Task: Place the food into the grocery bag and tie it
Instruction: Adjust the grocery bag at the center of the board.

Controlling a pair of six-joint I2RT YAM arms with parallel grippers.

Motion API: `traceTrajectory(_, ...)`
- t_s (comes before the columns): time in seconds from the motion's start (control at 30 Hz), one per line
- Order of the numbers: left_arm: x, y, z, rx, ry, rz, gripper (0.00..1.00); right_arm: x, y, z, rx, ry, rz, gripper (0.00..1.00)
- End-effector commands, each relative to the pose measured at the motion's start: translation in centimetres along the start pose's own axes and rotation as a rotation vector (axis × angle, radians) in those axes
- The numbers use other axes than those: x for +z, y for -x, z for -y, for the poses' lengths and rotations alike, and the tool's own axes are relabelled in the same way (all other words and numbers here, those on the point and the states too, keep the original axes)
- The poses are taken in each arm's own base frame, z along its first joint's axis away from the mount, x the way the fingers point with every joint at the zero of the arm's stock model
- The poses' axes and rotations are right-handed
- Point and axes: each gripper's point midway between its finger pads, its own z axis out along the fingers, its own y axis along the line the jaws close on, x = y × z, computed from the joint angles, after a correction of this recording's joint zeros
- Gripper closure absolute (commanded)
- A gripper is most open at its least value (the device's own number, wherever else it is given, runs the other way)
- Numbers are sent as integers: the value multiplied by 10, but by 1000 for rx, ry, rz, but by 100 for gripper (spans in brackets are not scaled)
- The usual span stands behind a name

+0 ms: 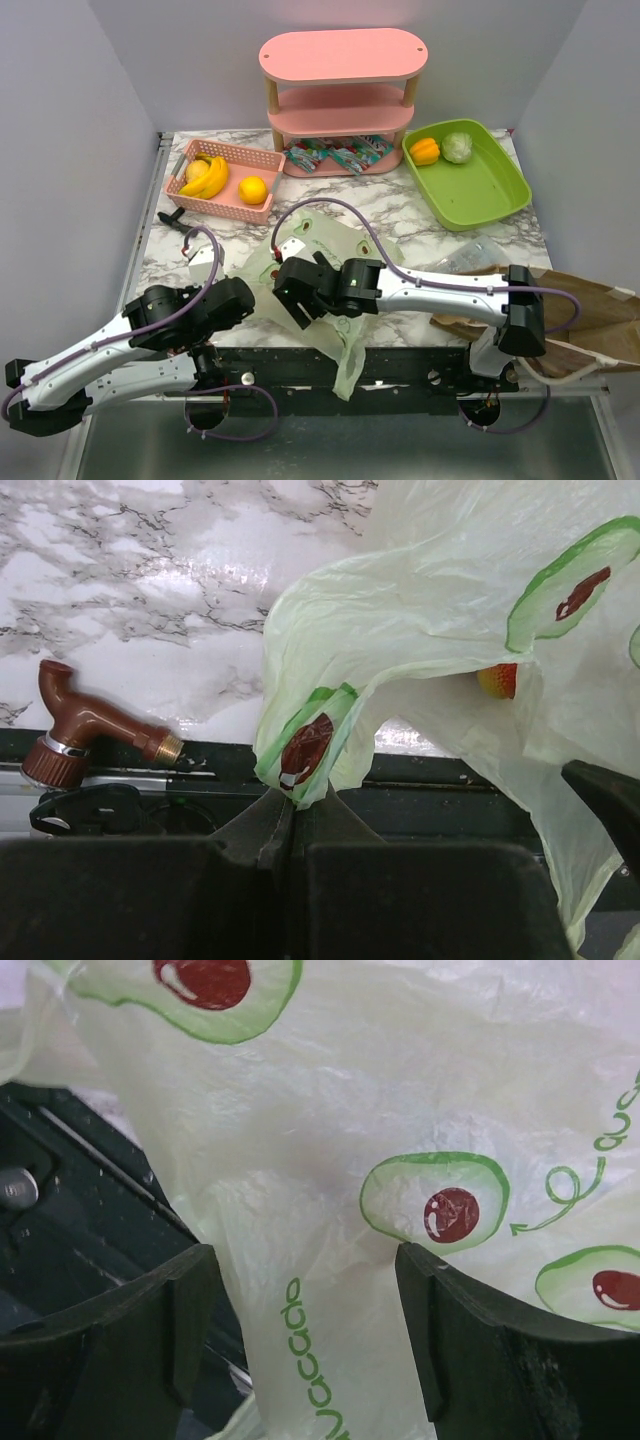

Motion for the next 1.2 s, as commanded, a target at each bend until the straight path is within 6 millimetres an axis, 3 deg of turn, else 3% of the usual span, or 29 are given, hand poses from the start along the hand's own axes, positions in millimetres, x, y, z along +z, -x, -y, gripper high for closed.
traceTrajectory(0.0, 0, 7, -2, 10, -9, 39, 100, -6, 16, 23, -9, -161, 42, 34)
traceTrajectory(0.1, 0, 7, -2, 9, -13, 44, 100, -11, 22, 30, -2, -199, 68, 71)
traceTrajectory(0.23, -1, 9, -3, 9, -16, 55, 100, -15, 26, 32, 4, -201, 86, 98)
traceTrajectory(0.37, 0, 15, -1, 18, -20, 82, 98, -17, 26, 34, 17, -204, 102, 99)
traceTrajectory(0.47, 5, 22, 5, 56, -42, 126, 97, -24, 30, 47, 63, -275, 131, 99)
traceTrajectory(0.67, 9, 65, 5, 115, 8, 235, 97, -55, 45, 86, 184, -459, 261, 99)
traceTrajectory(0.77, 2, 86, 14, 146, -27, 257, 97, -70, 55, 99, 225, -509, 322, 99)
traceTrajectory(0.87, -4, 86, 12, 169, -15, 228, 97, -81, 63, 102, 262, -515, 361, 99)
traceTrajectory(1.0, -3, 67, -3, 165, 40, 148, 96, -77, 68, 94, 258, -464, 364, 99)
traceTrajectory(1.17, -18, 65, -6, 123, -12, 151, 45, -62, 65, 83, 246, -435, 337, 99)
